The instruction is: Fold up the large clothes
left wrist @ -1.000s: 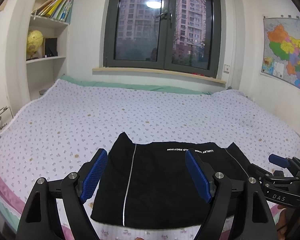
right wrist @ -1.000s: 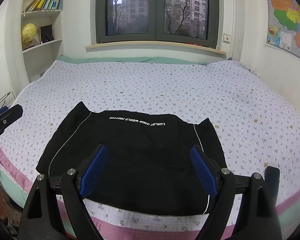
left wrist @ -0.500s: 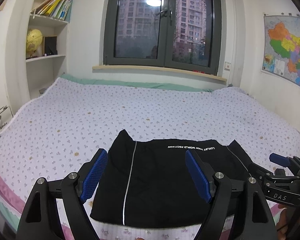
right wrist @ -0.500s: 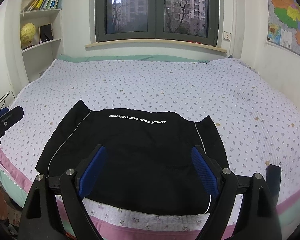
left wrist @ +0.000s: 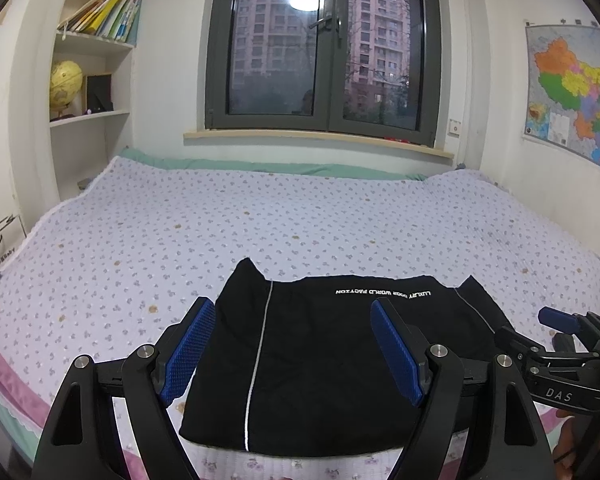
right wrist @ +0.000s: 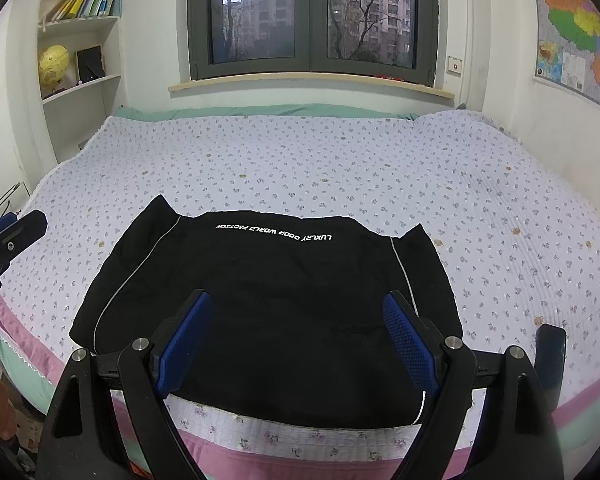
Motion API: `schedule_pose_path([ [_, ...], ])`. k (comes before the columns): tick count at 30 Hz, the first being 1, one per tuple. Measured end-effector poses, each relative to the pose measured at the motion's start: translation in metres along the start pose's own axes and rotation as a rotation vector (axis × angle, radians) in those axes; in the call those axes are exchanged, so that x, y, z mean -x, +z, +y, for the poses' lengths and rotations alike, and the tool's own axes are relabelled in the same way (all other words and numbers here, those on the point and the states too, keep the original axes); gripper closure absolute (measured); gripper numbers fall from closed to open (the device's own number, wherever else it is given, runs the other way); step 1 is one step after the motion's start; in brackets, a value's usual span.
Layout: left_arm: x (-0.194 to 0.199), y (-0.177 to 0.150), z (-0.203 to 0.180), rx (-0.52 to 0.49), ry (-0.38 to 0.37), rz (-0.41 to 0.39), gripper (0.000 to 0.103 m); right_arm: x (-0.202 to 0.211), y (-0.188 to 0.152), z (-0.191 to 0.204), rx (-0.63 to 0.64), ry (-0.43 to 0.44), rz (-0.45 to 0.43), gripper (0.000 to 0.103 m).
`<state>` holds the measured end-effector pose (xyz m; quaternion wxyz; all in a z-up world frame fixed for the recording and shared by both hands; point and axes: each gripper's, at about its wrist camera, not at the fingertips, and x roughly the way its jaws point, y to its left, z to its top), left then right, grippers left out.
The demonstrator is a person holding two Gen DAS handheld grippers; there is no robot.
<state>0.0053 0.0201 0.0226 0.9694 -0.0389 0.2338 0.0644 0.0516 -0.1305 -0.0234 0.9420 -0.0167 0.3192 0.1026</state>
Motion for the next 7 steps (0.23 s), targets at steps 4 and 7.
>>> schedule_pose_path([
  [4, -0.0052, -0.0005, 0.0033, 0.013, -0.031, 0.009, 0.022, -0.0017, -0.0004, -0.002, -0.003, 0.004, 0.007, 0.014],
  [7, -0.0087, -0.001, 0.0051, 0.01, -0.023, 0.016, 0.022, -0.0032, -0.0019, -0.0029, -0.004, 0.0, 0.01, 0.014],
])
